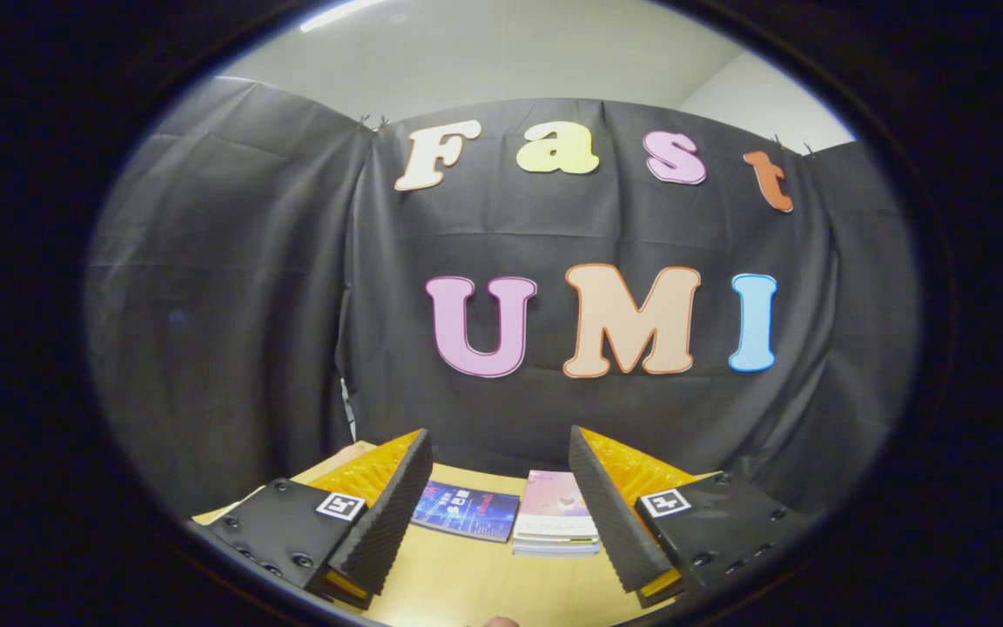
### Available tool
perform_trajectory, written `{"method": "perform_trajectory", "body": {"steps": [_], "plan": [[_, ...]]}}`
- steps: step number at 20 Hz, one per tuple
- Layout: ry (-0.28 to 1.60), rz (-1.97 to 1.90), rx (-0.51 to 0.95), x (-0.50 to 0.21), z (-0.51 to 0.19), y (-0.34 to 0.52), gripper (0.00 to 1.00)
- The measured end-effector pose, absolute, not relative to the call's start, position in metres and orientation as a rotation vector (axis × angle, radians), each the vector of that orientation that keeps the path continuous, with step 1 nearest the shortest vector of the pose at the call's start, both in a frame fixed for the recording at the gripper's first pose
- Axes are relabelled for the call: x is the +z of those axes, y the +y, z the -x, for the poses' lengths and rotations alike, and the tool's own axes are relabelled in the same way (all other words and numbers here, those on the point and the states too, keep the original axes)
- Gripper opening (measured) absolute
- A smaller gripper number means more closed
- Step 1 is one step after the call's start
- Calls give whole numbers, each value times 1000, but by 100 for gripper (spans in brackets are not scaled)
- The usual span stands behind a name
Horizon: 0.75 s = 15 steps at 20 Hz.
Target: Open the storage box then place both shoes into the box .Put the left shoe in first, then the right shoe, with the right side of both shoes facing outward in a uniform manner.
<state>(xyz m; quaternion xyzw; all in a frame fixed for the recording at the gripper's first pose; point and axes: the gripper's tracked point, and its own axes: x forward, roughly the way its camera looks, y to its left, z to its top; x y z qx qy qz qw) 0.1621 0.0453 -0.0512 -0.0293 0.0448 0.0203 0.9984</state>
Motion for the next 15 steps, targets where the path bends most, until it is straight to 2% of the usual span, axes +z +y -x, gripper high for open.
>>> {"method": "perform_trajectory", "body": {"steps": [15], "plan": [[119,20,55,-71,-128,29,99]]}}
